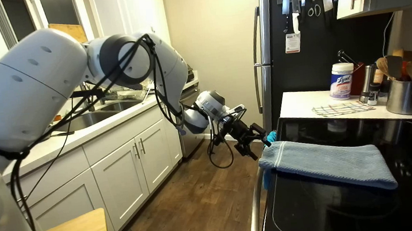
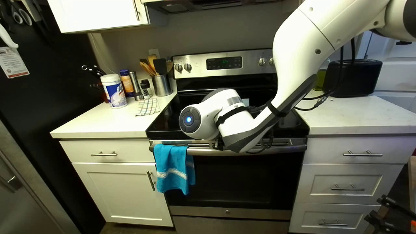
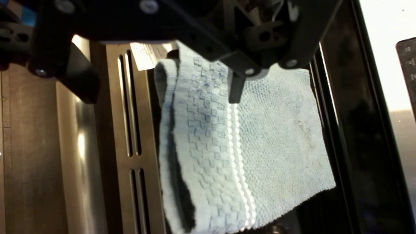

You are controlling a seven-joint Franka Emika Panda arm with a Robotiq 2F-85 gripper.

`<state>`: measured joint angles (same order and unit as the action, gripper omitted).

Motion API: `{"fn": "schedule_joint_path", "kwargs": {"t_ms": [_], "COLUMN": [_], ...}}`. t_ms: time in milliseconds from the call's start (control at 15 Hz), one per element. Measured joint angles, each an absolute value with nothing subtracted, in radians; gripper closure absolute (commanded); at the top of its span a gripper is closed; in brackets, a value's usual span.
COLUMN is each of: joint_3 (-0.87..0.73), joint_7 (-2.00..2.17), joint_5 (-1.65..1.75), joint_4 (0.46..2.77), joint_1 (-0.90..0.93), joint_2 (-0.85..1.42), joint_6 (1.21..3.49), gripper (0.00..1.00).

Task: Remove the light blue towel from the stove and hang it on the oven handle

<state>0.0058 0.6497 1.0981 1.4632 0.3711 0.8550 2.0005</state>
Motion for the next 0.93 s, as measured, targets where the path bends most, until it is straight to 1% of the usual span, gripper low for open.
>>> {"fn": "schedule_joint_path", "kwargs": {"t_ms": [333, 933], "joint_3": [-0.003, -0.024], "joint_7": [0.684, 0.684], "joint_5": [1.135, 1.137], "joint_4": [1.418, 1.31], "joint_1": [0.401, 0.394], "joint_2": [0.884, 0.961], "joint_6": [1.938, 1.892], "gripper": [0.0, 0.0]}}
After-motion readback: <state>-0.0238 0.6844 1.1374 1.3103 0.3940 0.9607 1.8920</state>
